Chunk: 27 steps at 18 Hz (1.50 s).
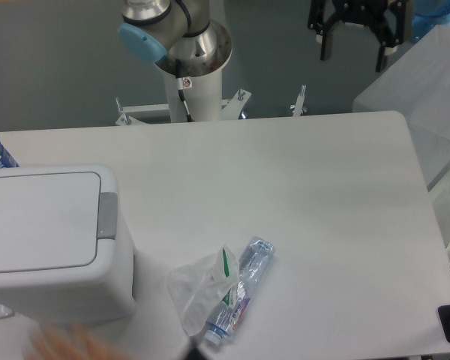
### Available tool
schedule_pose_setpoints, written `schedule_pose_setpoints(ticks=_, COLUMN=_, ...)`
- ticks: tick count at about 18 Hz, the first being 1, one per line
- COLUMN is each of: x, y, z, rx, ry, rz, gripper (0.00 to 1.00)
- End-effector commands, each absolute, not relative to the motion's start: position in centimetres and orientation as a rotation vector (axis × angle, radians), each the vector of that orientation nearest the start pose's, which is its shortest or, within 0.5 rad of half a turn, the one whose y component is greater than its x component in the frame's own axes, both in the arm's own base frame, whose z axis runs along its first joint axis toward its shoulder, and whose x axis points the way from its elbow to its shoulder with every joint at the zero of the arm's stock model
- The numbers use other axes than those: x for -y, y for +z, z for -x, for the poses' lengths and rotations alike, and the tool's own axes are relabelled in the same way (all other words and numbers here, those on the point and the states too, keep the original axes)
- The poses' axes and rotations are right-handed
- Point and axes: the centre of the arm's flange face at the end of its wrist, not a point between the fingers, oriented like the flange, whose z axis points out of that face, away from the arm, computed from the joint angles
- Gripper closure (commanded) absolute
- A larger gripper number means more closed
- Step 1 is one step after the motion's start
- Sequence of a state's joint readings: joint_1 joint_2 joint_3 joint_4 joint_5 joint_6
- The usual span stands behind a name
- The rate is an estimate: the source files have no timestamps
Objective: Open the trash can
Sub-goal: 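Move the gripper down from above toward the table, then move the open gripper over to the white trash can lid edge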
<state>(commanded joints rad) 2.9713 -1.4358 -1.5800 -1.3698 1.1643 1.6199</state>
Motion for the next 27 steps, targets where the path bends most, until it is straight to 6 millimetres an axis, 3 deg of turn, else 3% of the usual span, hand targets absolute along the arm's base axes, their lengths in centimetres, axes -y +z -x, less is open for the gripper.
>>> schedule_pose_setpoints(ticks=5, x=-24.8, y=58.2, z=41.7, rx=-0.362, ry=0.415, rz=2.666, gripper=0.00)
schedule_pose_setpoints(ticks=8, x=-25.5, y=58.6, z=41.5, rx=-0.225, ry=0.376, rz=2.653, gripper=0.00)
schedule_pose_setpoints(ticks=12, x=-28.0, y=58.7, z=40.8, rx=-0.116, ry=0.321, rz=2.616, gripper=0.00)
schedule_pose_setpoints(ticks=19, x=-34.7, y=58.6, z=38.9, rx=0.047, ry=0.267, rz=2.527, gripper=0.00)
schedule_pose_setpoints(ticks=22, x=-36.4, y=58.8, z=38.2, rx=0.085, ry=0.233, rz=2.515, gripper=0.00)
schedule_pose_setpoints(ticks=27, x=-40.7, y=58.3, z=35.6, rx=0.240, ry=0.106, rz=2.489, gripper=0.00)
